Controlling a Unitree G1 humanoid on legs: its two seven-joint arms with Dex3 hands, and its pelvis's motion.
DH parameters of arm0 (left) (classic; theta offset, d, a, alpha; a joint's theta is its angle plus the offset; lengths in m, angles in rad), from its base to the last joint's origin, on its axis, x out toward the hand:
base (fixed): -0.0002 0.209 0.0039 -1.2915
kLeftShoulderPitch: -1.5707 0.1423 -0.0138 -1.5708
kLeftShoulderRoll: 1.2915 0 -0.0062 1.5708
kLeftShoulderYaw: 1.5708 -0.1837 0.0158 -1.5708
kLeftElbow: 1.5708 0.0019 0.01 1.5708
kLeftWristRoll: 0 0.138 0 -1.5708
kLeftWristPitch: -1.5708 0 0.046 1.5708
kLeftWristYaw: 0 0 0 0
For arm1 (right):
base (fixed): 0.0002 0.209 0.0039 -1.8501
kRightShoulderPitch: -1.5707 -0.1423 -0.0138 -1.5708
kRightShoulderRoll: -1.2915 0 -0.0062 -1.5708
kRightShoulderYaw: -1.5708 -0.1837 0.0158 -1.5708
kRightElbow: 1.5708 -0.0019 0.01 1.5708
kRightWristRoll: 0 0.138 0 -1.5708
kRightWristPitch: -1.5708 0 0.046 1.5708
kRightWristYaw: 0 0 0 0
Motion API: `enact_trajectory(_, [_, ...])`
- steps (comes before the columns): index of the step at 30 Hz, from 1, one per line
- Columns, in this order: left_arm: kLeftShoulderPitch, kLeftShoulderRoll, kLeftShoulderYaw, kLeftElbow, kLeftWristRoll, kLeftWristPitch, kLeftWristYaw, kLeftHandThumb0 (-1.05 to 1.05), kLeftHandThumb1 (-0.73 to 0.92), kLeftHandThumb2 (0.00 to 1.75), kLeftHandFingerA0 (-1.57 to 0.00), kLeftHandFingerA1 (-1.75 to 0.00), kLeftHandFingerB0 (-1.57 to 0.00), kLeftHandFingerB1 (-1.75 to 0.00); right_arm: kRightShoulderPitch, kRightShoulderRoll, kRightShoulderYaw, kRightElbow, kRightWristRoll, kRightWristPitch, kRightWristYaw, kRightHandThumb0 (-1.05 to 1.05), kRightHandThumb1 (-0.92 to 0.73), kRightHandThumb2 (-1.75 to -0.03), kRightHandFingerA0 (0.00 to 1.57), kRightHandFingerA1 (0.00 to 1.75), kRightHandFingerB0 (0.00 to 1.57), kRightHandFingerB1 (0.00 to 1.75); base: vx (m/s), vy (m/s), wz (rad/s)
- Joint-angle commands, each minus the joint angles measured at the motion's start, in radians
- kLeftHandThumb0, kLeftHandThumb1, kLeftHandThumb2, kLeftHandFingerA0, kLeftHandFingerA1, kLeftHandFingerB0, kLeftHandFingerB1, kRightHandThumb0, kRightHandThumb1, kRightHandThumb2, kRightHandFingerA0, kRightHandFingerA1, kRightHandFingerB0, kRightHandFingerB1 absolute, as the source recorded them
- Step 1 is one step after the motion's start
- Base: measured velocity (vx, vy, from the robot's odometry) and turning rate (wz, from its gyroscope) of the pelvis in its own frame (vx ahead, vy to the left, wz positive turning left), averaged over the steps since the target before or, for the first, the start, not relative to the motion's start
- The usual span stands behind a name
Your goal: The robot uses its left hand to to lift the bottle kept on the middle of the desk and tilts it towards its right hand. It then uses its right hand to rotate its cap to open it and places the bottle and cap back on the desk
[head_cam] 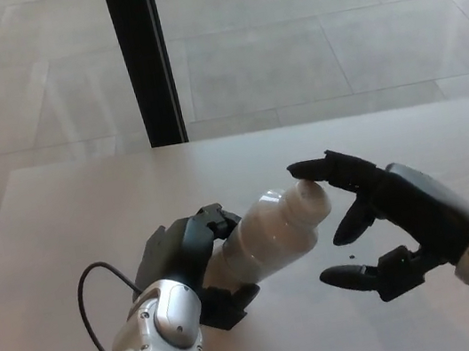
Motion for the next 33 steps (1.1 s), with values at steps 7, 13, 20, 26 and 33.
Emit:
enact_trajectory(7, [0.034,-0.009,-0.022,0.002,0.044,0.144,-0.078,0.00,0.65,0.89,-0.84,-1.58,-0.66,-0.82,0.010,-0.008,0.038,-0.022,-0.163,0.069,0.036,-0.60,-0.38,-0.78,0.73,0.86,0.28,0.51,0.00,0.000,0.00])
enact_trajectory(13, [0.046,-0.006,-0.032,0.007,0.064,0.131,-0.082,0.00,0.65,0.95,-0.78,-1.48,-0.66,-0.91,0.024,0.040,0.001,0.000,-0.173,-0.003,-0.041,-0.54,-0.66,-0.60,0.89,0.93,0.44,0.49,0.00,0.000,0.00])
enact_trajectory(20, [0.077,-0.014,-0.013,0.006,0.067,0.088,-0.077,-0.01,0.62,1.03,-0.83,-1.62,-0.67,-1.02,0.013,0.081,-0.033,0.027,-0.172,-0.092,-0.081,-0.53,-0.71,-0.59,0.99,0.94,0.48,0.51,0.00,0.000,0.00])
enact_trajectory(26, [0.092,-0.024,-0.008,0.007,0.079,0.063,-0.068,0.01,0.58,1.16,-0.98,-1.08,-0.75,-0.90,0.023,0.101,-0.052,0.046,-0.162,-0.142,-0.076,-0.50,-0.68,-0.61,1.06,0.98,0.53,0.56,0.00,0.000,0.00])
enact_trajectory(33, [0.097,-0.033,-0.008,0.014,0.095,0.068,-0.067,-0.01,0.63,1.01,-0.79,-1.62,-0.63,-0.79,0.034,0.123,-0.064,0.064,-0.162,-0.202,-0.095,-0.36,-0.70,-0.67,1.12,1.33,0.79,0.69,0.00,0.000,0.00])
